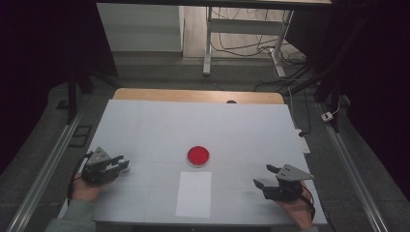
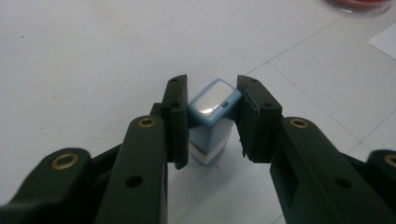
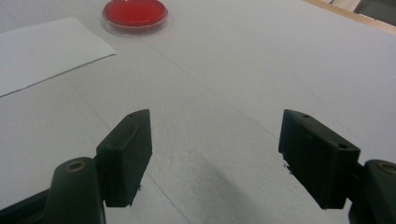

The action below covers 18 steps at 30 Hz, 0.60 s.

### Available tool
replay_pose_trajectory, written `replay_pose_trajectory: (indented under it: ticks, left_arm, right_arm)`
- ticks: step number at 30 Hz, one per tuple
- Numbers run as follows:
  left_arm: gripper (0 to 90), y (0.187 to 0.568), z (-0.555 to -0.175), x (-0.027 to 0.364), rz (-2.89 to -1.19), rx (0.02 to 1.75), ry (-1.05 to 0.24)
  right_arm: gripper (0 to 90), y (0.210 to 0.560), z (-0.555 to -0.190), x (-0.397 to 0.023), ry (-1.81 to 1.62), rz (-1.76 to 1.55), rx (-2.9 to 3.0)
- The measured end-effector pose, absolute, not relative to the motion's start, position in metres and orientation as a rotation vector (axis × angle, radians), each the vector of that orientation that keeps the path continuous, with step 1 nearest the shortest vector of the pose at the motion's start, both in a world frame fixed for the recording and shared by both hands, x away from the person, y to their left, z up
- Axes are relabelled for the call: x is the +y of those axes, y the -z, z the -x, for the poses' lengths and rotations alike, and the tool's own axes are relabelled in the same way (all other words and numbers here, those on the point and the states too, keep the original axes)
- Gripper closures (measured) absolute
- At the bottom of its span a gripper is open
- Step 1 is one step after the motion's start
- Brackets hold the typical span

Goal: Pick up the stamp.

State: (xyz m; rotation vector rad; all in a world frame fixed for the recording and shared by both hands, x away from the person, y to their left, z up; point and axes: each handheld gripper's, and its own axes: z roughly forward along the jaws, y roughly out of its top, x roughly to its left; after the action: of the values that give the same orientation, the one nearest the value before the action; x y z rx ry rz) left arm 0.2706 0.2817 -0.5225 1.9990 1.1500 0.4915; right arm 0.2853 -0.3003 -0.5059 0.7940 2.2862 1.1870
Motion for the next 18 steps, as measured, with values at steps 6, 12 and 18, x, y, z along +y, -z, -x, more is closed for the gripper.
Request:
replay_pose_trajectory:
  ticks: [6, 12, 18]
  left_arm:
    - [66.4, 0.52, -0.269, 0.283, -1.967, 1.159, -0.494]
    - [66.5, 0.515, -0.267, 0.281, -1.93, 1.157, -0.499]
    - [66.4, 0.512, -0.266, 0.28, -1.909, 1.154, -0.496]
  right_arm:
    - [25.8, 0.506, -0.286, -0.3, -1.184, -0.794, 2.289]
    - [25.9, 0.506, -0.285, -0.3, -1.195, -0.789, 2.279]
    - [25.9, 0.506, -0.285, -0.3, -1.197, -0.797, 2.272]
